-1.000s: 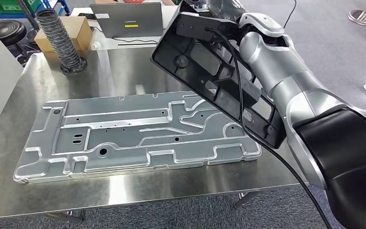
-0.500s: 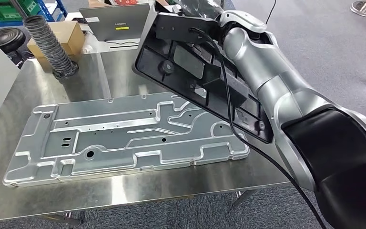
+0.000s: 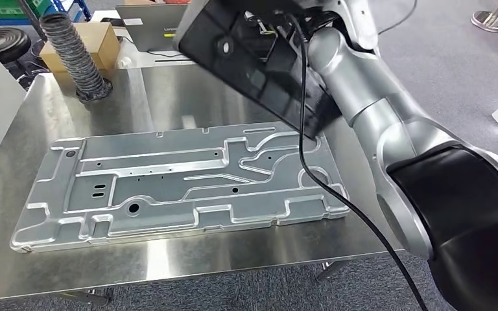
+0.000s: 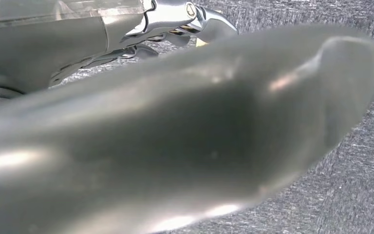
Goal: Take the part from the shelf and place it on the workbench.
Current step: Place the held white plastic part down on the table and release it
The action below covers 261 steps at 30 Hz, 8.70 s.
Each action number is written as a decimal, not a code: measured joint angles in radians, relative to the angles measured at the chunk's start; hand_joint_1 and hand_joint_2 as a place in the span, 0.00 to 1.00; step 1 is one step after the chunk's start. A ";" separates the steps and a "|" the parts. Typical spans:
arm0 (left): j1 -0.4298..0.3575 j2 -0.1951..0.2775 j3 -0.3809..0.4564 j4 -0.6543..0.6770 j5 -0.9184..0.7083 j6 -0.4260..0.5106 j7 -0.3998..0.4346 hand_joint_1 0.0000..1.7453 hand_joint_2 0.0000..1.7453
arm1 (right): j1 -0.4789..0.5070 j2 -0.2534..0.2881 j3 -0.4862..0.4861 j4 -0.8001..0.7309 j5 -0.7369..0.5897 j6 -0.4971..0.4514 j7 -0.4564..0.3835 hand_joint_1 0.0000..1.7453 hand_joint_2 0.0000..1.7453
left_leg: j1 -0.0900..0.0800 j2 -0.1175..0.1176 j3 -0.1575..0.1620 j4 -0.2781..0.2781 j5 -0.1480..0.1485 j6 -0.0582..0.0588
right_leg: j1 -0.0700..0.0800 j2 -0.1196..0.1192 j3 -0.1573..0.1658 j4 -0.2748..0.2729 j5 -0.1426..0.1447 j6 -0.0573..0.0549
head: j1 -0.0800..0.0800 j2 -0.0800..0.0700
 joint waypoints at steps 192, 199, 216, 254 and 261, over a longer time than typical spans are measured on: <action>0.021 -0.005 0.190 0.000 -0.102 0.145 0.170 0.00 0.00 | 0.003 -0.029 0.040 -0.187 0.368 -0.218 0.094 0.00 0.00 | -0.005 -0.011 -0.001 0.014 -0.012 -0.023 | 0.010 -0.003 0.129 -0.280 0.133 -0.025 | -0.009 0.000; 0.024 -0.002 0.195 0.000 -0.102 0.152 0.149 0.00 0.00 | 0.150 0.018 -0.492 -0.285 -0.721 0.276 -0.174 0.00 0.00 | -0.001 -0.005 -0.121 0.289 -0.145 -0.047 | 0.003 -0.023 0.141 -0.296 0.138 -0.046 | -0.012 0.000; 0.018 -0.002 0.213 0.000 -0.113 0.142 0.129 0.00 0.00 | 0.075 -0.086 -0.318 -0.107 -0.303 0.308 0.001 0.00 0.00 | 0.005 -0.010 0.005 0.007 -0.008 -0.001 | -0.002 -0.001 -0.005 -0.019 0.037 0.005 | -0.007 0.000; 0.009 -0.002 0.215 0.000 -0.173 0.113 0.145 0.00 0.00 | -0.057 -0.040 -0.006 0.199 -0.033 1.399 0.265 0.00 0.00 | -0.001 -0.002 -0.004 0.013 -0.009 -0.038 | -0.002 -0.004 0.126 -0.273 0.131 -0.027 | -0.009 0.000; 0.014 -0.004 0.217 0.000 -0.163 0.121 0.136 0.00 0.00 | -0.035 -0.003 -0.098 0.203 -0.062 1.254 0.257 0.00 0.00 | 0.002 -0.002 -0.132 0.297 -0.136 -0.054 | 0.003 -0.004 0.131 -0.284 0.137 -0.051 | -0.012 0.000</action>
